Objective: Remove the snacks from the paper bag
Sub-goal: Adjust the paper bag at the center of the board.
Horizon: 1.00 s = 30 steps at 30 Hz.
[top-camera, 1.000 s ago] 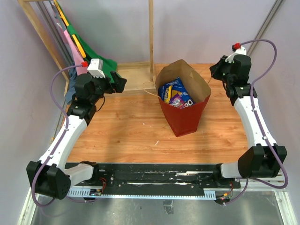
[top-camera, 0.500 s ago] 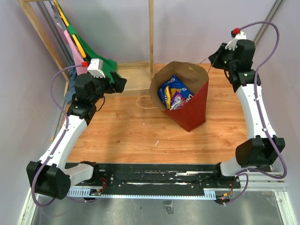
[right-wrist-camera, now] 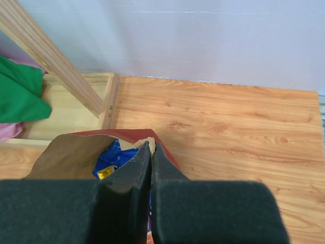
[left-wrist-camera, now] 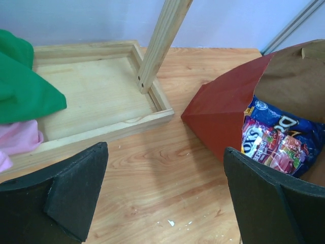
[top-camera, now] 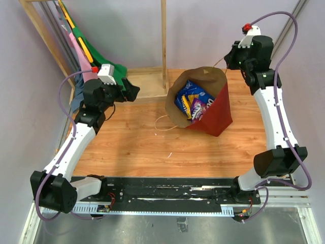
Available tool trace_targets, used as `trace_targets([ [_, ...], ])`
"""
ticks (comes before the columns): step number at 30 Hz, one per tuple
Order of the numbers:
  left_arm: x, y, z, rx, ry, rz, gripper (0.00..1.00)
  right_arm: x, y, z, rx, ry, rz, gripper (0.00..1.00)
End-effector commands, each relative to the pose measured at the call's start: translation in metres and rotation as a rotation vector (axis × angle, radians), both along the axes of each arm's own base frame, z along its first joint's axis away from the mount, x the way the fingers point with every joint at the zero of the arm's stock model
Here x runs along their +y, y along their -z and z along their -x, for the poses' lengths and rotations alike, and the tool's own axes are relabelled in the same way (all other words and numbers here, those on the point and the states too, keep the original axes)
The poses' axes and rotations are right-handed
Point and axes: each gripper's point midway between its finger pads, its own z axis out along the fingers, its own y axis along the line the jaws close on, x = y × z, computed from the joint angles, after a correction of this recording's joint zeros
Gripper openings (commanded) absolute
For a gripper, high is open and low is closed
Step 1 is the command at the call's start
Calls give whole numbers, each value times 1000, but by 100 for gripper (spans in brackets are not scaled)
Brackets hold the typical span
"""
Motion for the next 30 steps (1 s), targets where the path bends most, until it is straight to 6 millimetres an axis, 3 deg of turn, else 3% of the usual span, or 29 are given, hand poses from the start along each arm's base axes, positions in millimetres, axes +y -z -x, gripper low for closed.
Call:
trace_targets([
  [1,-6,-7,-2,-18,30,25,100,7,-101,28,-303,21,83,1],
  [7,-14,-9,-1,-16,61,30,100,52,-95,54,-304,-79,151,1],
  [14,-31,-5,4,8,111,40,100,124,-71,99,-285,-305,195,1],
  [24,-57,15,34,58,219,103,100,196,23,128,-135,-493,273,1],
  [28,-54,33,43,102,199,120,100,204,55,134,-107,-505,243,1],
  [30,-51,44,46,124,182,125,100,205,59,137,-119,-505,215,1],
])
